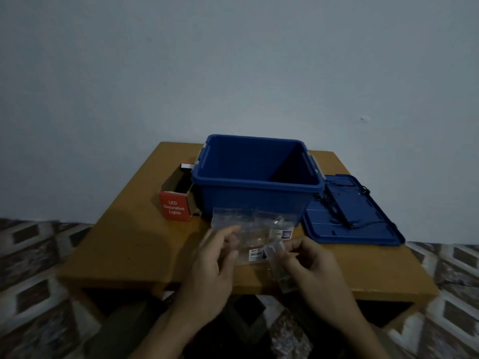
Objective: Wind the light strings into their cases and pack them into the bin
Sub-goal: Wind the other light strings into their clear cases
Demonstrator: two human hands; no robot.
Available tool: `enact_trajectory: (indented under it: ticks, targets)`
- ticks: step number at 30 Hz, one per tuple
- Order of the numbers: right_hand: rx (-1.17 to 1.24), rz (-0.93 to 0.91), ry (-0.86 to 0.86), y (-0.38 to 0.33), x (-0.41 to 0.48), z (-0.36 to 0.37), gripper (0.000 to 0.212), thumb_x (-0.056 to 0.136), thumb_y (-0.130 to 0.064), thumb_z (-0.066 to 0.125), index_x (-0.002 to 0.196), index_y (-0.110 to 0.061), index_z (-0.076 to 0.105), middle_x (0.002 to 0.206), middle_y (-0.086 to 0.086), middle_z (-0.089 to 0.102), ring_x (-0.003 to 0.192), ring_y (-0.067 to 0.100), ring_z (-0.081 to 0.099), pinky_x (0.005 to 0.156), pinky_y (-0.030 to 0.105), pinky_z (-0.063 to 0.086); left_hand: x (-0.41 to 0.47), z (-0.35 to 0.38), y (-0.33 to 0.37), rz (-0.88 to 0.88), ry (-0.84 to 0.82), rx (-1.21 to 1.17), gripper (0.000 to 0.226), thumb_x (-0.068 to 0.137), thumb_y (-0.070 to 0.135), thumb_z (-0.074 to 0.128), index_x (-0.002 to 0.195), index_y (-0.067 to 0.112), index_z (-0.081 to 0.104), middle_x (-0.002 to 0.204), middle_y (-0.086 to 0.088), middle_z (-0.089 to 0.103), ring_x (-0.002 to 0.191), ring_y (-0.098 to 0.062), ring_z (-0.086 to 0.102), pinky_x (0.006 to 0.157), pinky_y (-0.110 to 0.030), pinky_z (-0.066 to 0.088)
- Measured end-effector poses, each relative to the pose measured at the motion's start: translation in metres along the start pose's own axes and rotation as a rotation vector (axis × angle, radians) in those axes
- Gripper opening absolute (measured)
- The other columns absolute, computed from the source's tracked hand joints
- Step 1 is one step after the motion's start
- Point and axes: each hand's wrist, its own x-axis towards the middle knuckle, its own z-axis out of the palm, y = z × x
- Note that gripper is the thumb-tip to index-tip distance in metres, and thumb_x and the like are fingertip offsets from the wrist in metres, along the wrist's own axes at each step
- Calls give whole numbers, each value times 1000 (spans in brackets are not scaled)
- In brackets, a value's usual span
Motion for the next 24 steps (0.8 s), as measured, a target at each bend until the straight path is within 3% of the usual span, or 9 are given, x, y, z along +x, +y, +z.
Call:
enact_trajectory:
  ticks: [4,7,9,12,17,21,24]
  targets:
    - [-63,28,-76,3,1,-7,19,90,-41,63,91,-23,69,88,-3,73,79,14,70,71,34,59,6,-7,-9,128,-56,120,43,99,10,57,136,33,55,121,24,55,118,5,53,94,-10,44]
    - [-69,11,-121,1,3,-16,22,88,-43,62,92,-23,70,87,-1,74,78,16,71,68,32,58,8,-8,-15,156,-54,94,41,99,8,58,133,30,59,117,23,57,115,-2,56,91,-11,44]
    - [-57,-21,-149,-4,5,-24,16,92,-34,63,92,-20,70,84,1,74,76,17,70,65,27,55,8,-8,-19,166,-44,81,41,98,9,60,133,31,60,114,22,59,111,-4,58,88,-11,44]
    - [-52,-102,-147,-12,12,-35,13,95,-27,61,95,-18,69,86,5,71,77,21,68,69,32,57,10,-7,-24,153,-47,36,43,96,10,62,133,33,61,111,22,62,108,-7,60,87,-14,47]
    - [-76,-232,-97,-25,26,-29,11,96,-25,61,99,-22,71,92,1,71,85,17,68,73,34,58,9,-7,-27,136,-57,-21,47,95,7,64,133,34,61,113,19,67,109,-5,61,86,-10,46]
    - [-31,-276,-77,-28,32,-17,14,95,-27,61,105,-23,71,97,2,72,90,22,69,76,46,60,10,-8,-28,151,-79,2,47,95,8,64,134,35,59,112,22,63,107,-2,59,86,-9,44]
    - [-53,-294,-68,-26,35,-10,14,96,-28,61,107,-25,69,97,-1,71,90,20,68,77,47,59,11,-8,-29,149,-91,15,48,96,12,63,134,39,58,115,24,61,106,-4,59,85,-10,45]
